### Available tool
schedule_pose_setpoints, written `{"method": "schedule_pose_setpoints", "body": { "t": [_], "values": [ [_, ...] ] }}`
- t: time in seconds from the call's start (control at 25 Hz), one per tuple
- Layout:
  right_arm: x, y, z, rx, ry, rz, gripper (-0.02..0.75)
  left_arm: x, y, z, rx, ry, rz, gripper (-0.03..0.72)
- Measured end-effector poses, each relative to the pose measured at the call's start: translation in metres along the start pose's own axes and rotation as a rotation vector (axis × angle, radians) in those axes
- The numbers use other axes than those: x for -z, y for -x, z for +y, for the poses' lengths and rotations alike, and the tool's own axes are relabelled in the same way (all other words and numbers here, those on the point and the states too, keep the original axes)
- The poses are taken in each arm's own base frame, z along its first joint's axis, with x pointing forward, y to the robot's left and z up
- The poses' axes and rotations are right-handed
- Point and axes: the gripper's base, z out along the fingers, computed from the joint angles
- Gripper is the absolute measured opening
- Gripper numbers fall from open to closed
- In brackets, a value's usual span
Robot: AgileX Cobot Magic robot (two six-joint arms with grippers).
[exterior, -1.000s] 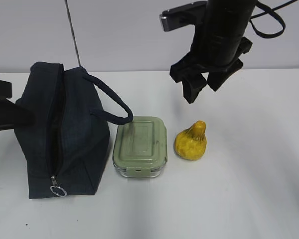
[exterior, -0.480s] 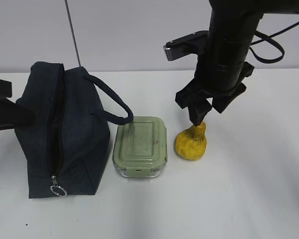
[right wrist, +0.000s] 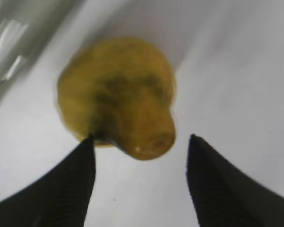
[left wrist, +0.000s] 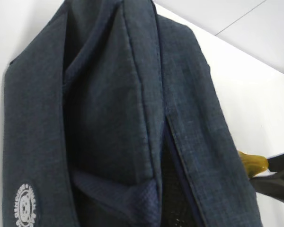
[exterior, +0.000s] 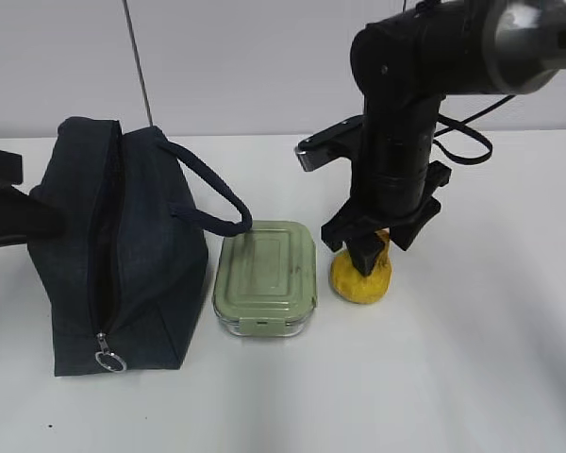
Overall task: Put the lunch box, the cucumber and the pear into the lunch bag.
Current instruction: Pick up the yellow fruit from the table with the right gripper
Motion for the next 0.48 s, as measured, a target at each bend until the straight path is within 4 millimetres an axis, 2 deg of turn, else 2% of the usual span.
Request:
{"method": "schedule_pose_setpoints", "body": {
  "t": [0.32, 0.48],
  "values": [
    [-0.0038, 0.0055, -0.0020, 0.011, -0.025, -0.046, 0.369, -0.0002, 0.0000, -0.0001, 0.001, -0.002, 0.000, -0.015],
    [-0.0038, 0.0060, -0.0021, 0.011, -0.025, -0.052, 0.353, -0.0002, 0.0000, -0.0001, 0.001, -0.002, 0.000, -0.015]
  ]
}}
